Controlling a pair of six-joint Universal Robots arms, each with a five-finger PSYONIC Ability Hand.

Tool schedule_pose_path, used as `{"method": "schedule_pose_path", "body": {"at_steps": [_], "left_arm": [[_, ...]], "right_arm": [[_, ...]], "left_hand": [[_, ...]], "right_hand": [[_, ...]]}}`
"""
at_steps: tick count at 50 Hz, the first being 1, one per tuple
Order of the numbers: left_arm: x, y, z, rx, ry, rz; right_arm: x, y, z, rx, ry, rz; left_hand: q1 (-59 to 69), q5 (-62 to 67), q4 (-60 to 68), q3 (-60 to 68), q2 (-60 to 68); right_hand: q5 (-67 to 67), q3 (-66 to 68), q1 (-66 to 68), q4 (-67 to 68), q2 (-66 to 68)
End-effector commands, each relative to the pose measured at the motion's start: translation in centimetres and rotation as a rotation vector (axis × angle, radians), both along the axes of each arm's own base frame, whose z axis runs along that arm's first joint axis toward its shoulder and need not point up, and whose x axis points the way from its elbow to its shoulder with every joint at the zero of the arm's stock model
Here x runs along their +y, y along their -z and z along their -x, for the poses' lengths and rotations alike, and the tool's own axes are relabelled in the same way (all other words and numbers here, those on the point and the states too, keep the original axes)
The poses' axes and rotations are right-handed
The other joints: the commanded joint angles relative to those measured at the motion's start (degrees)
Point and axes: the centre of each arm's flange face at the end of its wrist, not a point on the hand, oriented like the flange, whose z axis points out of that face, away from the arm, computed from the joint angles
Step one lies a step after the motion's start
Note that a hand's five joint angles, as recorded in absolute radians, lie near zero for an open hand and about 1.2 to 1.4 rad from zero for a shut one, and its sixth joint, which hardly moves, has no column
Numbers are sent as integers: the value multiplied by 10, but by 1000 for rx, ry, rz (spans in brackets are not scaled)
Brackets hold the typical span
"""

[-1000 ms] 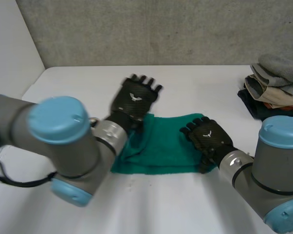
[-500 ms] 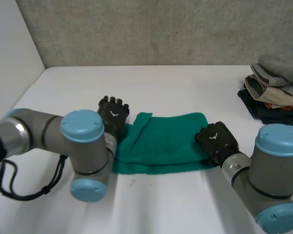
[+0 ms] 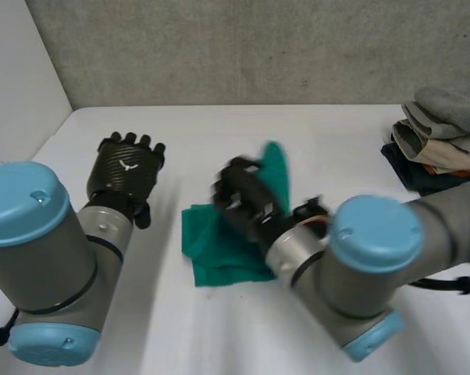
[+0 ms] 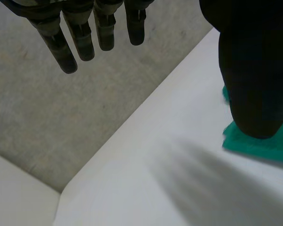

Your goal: Fold the laundry.

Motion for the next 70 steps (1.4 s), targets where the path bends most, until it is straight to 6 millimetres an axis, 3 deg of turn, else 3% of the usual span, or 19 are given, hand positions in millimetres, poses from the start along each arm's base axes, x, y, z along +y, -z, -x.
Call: {"method": "schedule_pose_path", "body": {"at_steps": [1, 2, 3, 6, 10, 12, 15, 17, 23, 26, 31, 38, 45, 51, 56, 61, 65, 66, 70], "left_arm": [[-4, 9, -8, 9, -17, -33], [-4, 9, -9, 14, -16, -37], [-6, 9, -9, 28, -15, -42], [-9, 6, -8, 49, -1, -37], [-15, -5, -2, 82, 23, -1], [-19, -15, 3, 104, 39, 27], [-20, -23, 12, 126, 73, 58], [-21, -29, 18, 154, 99, 74], [-10, -17, 61, 292, 260, -2], [-5, -7, 76, 321, 307, -45], [-8, 33, 98, 284, 329, -134], [-14, 57, 87, 190, 205, -196], [-4, 81, 66, -73, 120, -211], [0, 88, 60, -142, 124, -221], [-4, 90, 55, -146, 113, -233], [-5, 75, 58, -115, 142, -204], [-5, 31, 63, -23, 212, -121], [-7, 14, 63, 14, 239, -87], [-16, -18, 60, 88, 319, -30]], "right_arm": [[38, 44, -26, 53, -215, -86], [40, 44, -27, 50, -218, -86], [40, 42, -27, 41, -217, -95], [38, 32, -27, -9, -198, -121], [16, -7, -15, -195, -103, -249], [2, -34, 1, -349, -13, -373], [-8, -53, 20, -529, 98, -541], [-15, -55, 31, -574, 164, -616], [-52, -42, 74, -559, 437, -771], [-59, -29, 76, -540, 485, -821], [-78, -19, 74, -610, 511, -904], [-77, 3, 54, -559, 419, -1043], [-78, 34, 41, -494, 412, -1098], [-75, 56, 37, -386, 456, -1062], [-75, 52, 39, -296, 478, -938], [-58, 20, 31, -285, 419, -835], [-45, 0, 32, -321, 397, -768], [-39, 0, 32, -335, 390, -748], [-11, 8, 31, -323, 342, -727]], "left_hand": [[-6, -23, -11, -14, -12], [-6, -23, -11, -14, -12], [-6, -23, -11, -14, -12], [-4, -21, -9, -13, -10], [-1, -18, -6, -9, -7], [-1, -18, -6, -9, -7], [-1, -18, -6, -9, -7], [-1, -18, -6, -9, -7], [16, -1, 11, 7, 10], [25, 7, 19, 16, 18], [38, 21, 33, 29, 32], [58, 41, 53, 50, 52], [43, 26, 38, 34, 37], [18, 1, 12, 9, 12], [20, 2, 14, 11, 13], [4, -13, -1, -4, -2], [6, -11, 1, -3, 0], [8, -9, 2, -1, 1], [9, -8, 4, 1, 3]], "right_hand": [[6, 0, 58, -5, 6], [-73, -79, -21, -83, -73], [-272, -278, -220, -282, -272], [-543, -550, -492, -554, -544], [-565, -572, -514, -576, -566], [-565, -572, -514, -576, -566], [-565, -572, -514, -576, -566], [-565, -572, -514, -576, -566], [-565, -572, -514, -576, -566], [-565, -572, -514, -576, -566], [-565, -572, -514, -576, -566], [-565, -572, -514, -576, -566], [-565, -572, -514, -576, -566], [-565, -572, -514, -576, -566], [-565, -572, -514, -576, -566], [-565, -572, -514, -576, -566], [-565, -572, -514, -576, -566], [-565, -572, -514, -576, -566], [-565, -572, -514, -576, -566]]}}
